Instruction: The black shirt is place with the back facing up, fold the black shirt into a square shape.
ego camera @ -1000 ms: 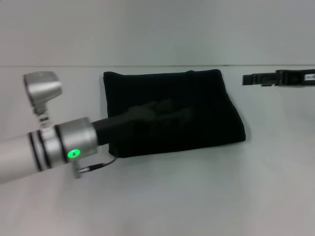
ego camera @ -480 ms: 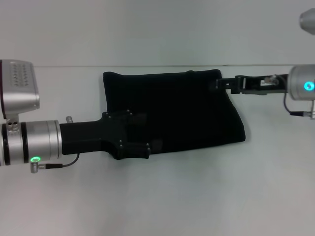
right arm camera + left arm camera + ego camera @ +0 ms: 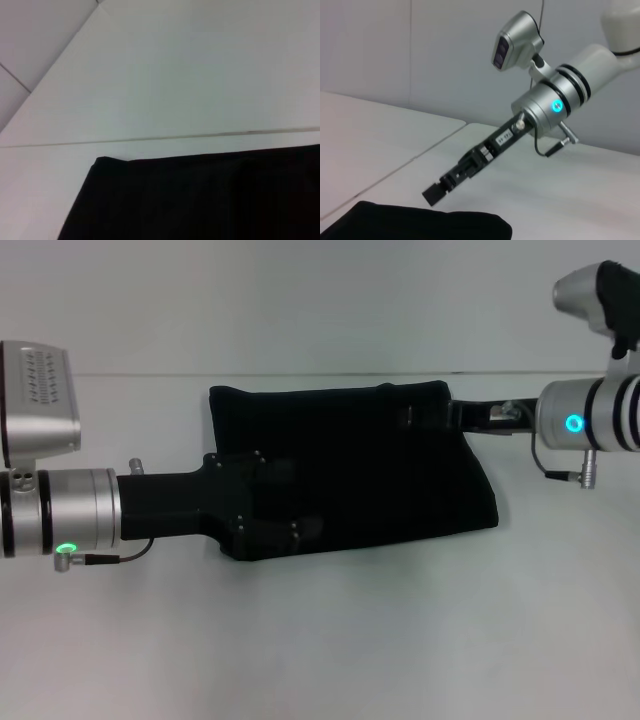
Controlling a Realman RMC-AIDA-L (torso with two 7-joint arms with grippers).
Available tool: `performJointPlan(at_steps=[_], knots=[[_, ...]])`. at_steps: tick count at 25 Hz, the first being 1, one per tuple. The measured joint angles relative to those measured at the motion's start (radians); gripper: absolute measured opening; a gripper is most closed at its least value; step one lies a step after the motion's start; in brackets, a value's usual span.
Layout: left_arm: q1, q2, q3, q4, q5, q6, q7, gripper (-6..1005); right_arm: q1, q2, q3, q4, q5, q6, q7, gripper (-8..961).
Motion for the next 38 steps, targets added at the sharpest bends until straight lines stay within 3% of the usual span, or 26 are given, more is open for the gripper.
performJointPlan(at_steps=[13, 29, 38], knots=[[0.009, -0.011, -0.007, -0.007, -0.049, -0.004, -0.025, 874, -0.006, 0.013, -0.003, 0.027, 0.002, 0.014, 0.0, 864], [0.001, -0.01, -0.005, -0.022, -0.051, -0.04, -0.039, 873, 0.009, 0.046, 0.001, 0.047, 0.002, 0.054, -0.001, 822], [0.001, -0.006, -0.005, -0.026, -0.051, -0.046, -0.042, 873, 0.014, 0.048, 0.004, 0.053, 0.002, 0.069, -0.001, 773]])
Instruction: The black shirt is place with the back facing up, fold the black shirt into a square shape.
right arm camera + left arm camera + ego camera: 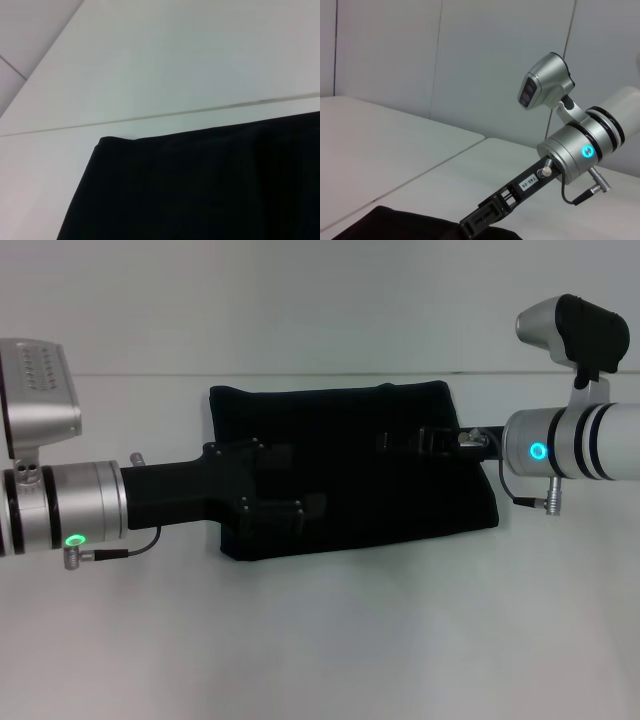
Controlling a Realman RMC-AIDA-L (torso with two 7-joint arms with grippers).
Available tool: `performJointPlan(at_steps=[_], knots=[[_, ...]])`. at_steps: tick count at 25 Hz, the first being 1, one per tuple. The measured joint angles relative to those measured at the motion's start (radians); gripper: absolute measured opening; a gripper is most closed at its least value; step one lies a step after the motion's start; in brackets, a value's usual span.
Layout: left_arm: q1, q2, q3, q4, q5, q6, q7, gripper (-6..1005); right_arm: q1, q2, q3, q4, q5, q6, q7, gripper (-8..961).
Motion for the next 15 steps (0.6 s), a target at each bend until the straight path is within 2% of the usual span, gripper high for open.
performJointPlan(at_steps=[7, 12, 15], knots=[[-0.003, 0.003, -0.001, -0.004, 0.0, -0.017, -0.015, 874, 0.003, 0.001, -0.004, 0.016, 0.014, 0.007, 0.0, 735], [-0.005, 0.004, -0.002, -0.004, 0.0, -0.018, -0.018, 874, 0.005, 0.002, -0.008, 0.022, 0.022, 0.011, 0.0, 615], [-0.006, 0.004, -0.002, -0.004, 0.0, -0.018, -0.025, 874, 0.003, 0.002, -0.005, 0.019, 0.023, 0.011, 0.0, 594]])
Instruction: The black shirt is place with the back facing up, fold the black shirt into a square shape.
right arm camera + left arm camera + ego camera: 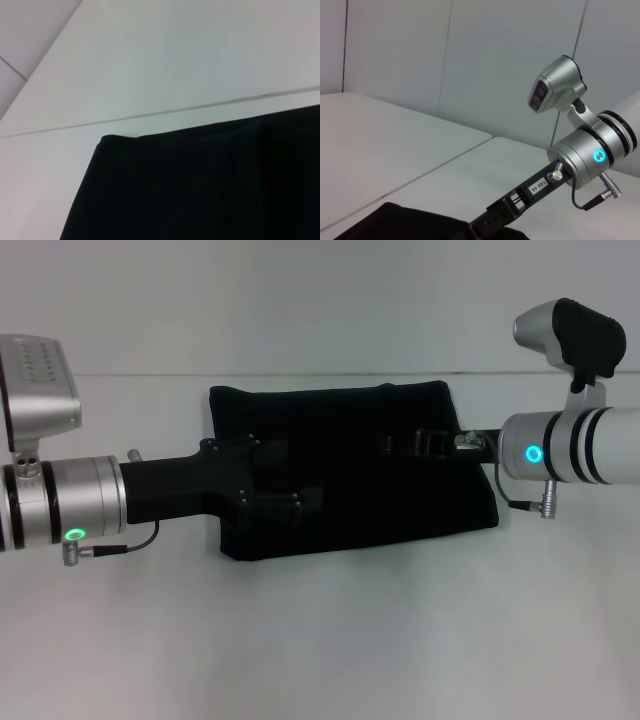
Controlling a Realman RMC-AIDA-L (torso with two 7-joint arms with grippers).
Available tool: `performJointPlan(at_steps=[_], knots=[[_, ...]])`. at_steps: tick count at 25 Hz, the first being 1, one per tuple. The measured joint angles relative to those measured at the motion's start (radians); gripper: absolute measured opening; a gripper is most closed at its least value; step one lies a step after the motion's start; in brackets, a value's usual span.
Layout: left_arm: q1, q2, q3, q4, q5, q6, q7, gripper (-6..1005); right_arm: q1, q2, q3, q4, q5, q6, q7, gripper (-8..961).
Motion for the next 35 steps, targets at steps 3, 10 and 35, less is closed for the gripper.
performJointPlan(at_steps=[3, 10, 35], knots=[[0.0, 0.0, 0.0, 0.0, 0.0, 0.0, -0.004, 874, -0.005, -0.001, 0.004, -0.004, 0.0, 0.0, 0.0, 574], [-0.002, 0.0, 0.0, -0.001, 0.0, -0.001, -0.017, 873, -0.006, -0.002, 0.006, -0.006, 0.001, 0.006, -0.012, 465], [0.013, -0.009, -0.006, -0.005, -0.034, -0.008, -0.029, 874, -0.125, -0.02, 0.009, -0.105, 0.26, -0.153, -0.279, 23]])
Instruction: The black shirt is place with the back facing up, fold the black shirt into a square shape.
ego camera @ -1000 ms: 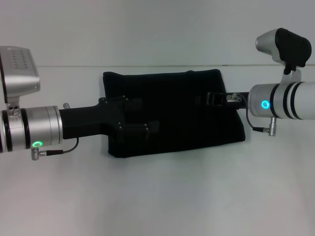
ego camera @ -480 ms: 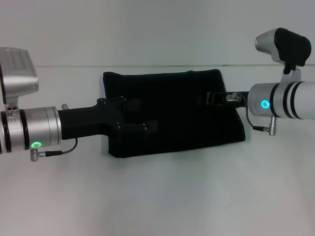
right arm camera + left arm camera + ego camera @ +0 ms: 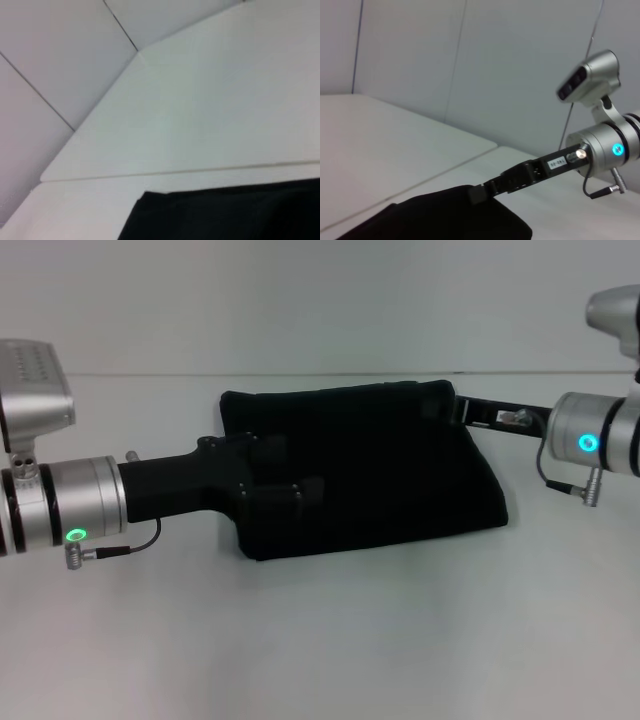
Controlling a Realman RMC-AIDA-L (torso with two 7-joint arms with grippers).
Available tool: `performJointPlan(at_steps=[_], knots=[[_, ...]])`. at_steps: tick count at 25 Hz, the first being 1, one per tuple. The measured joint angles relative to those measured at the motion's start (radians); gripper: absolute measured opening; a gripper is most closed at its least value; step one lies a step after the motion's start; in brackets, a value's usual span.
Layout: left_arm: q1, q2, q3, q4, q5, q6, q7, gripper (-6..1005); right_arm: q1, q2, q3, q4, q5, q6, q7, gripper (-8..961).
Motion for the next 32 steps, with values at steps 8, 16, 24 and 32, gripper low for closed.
performJointPlan(at_steps=[8, 16, 24, 32], knots=[[0.003, -0.001, -0.008, 0.0, -0.019, 0.007, 0.007, 874, -0.015, -0.01, -0.01, -0.059, -0.003, -0.043, -0.024, 22], [0.005, -0.002, -0.009, 0.002, -0.032, 0.004, 0.001, 873, 0.006, -0.031, -0.02, -0.098, -0.005, -0.07, -0.036, 23], [0.001, -0.002, -0.009, 0.003, -0.033, 0.004, -0.018, 873, -0.044, -0.04, -0.013, -0.171, -0.003, -0.127, -0.003, 22], [-0.003, -0.009, -0.008, 0.001, -0.036, 0.0, -0.036, 874, -0.105, -0.048, -0.019, -0.159, -0.005, -0.117, 0.004, 23]])
